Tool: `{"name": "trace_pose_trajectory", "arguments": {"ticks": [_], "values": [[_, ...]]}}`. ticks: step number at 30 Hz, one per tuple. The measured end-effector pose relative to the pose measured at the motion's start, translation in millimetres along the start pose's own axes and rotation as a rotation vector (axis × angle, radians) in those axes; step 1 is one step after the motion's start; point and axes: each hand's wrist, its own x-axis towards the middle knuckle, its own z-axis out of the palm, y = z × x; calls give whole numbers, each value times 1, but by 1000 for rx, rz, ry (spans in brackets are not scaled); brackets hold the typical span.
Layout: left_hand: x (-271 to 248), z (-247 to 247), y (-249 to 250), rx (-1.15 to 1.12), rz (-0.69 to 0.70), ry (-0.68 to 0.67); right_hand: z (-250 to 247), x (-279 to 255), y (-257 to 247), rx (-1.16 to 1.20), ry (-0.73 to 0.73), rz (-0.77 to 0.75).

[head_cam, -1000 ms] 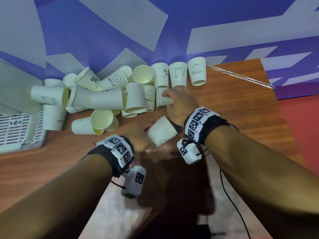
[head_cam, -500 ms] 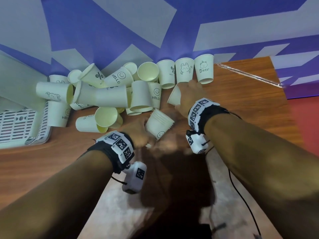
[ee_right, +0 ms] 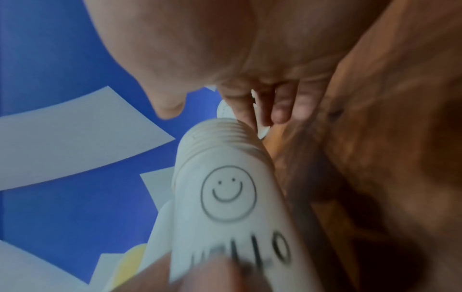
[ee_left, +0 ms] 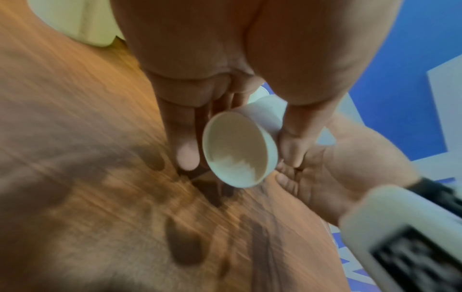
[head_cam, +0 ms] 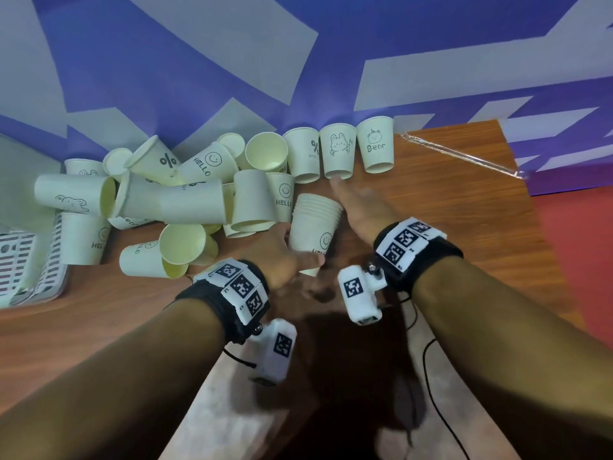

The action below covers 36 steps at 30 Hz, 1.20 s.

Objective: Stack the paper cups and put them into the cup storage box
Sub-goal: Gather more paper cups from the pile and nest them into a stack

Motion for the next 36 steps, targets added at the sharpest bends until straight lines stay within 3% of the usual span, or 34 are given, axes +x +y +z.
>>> {"name": "trace_pose_trajectory", "arguments": {"ticks": [3,5,9,13,20,23,31,33,36], "values": [[8,2,-1,-15,-13,-7,-10,35,-14,-158,250,-22],[13,2,-1,38,2,1,-15,56,-25,-212,294,15],[20,2,-7,252,63,14,-11,84,-41,-311,253,91],[26,0,-18,237,31,18,2,91,-37,-286,218,117],[23,0,-19,249,46,-10,7,60,6,288,168,125],[15,1,-9,270,49,-15,5,37,21,401,144,106],[18,19,-1,58,61,-37,-6,1,20,150,-59,62],[25,21,-2,67,78,-54,-16,8,14,53,58,12],[32,27,-6,97,90,-75,-34,38,6,20,375,21]]}}
